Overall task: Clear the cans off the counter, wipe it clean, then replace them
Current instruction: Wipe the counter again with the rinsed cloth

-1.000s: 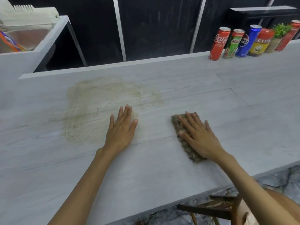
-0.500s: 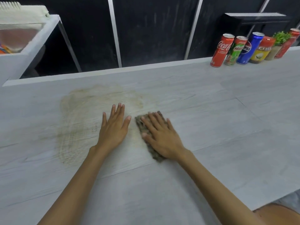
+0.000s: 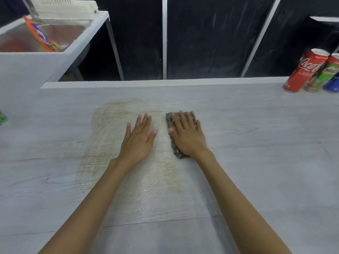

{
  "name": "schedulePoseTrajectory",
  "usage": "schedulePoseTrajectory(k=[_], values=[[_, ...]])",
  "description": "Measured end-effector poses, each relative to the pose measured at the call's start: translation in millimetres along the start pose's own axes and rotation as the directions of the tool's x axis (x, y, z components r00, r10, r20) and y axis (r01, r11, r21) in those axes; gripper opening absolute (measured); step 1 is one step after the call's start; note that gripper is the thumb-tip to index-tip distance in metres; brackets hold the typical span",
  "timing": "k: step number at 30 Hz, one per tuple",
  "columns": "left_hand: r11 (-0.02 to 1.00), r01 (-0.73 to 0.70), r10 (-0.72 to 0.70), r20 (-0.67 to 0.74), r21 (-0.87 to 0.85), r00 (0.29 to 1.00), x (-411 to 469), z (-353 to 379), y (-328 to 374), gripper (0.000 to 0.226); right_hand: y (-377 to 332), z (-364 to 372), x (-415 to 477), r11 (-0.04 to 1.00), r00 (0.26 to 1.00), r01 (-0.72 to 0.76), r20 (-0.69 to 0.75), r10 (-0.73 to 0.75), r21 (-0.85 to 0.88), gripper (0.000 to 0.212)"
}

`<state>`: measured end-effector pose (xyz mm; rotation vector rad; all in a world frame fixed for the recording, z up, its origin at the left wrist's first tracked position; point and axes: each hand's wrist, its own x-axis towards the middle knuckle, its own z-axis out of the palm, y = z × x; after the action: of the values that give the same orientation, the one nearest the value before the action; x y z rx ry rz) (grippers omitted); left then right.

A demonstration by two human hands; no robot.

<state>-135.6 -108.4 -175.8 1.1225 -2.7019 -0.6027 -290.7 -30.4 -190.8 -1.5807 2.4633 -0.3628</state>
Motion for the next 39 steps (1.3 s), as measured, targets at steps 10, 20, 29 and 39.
schedulePoseTrajectory(k=[10, 20, 29, 39], values=[[0.999, 0.033, -0.033, -0.053, -0.001, 0.998, 26.5, -19.9, -32.2, 0.058, 89.0, -38.4, 56.9, 0.975, 0.976, -0.219, 0.005, 0.219, -0.03, 0.057], [0.994, 0.101, -0.098, -0.089, 0.036, 0.991, 49.6, -29.8, -77.9, 0.057, -44.6, 22.0, 68.8, 0.879, 0.876, 0.477, 0.083, -0.476, 0.011, 0.059], [0.99, 0.126, -0.121, -0.091, 0.056, 0.988, 43.2, -36.9, -111.7, 0.056, -55.2, 5.9, 203.3, 0.999, 0.998, 0.015, 0.069, -0.013, -0.033, 0.06], [0.984, 0.177, -0.169, -0.222, 0.015, 0.96, 1.8, -63.3, -148.8, 0.061, -81.5, 32.8, 128.6, 0.772, 0.758, 0.633, 0.162, -0.632, 0.052, 0.059]])
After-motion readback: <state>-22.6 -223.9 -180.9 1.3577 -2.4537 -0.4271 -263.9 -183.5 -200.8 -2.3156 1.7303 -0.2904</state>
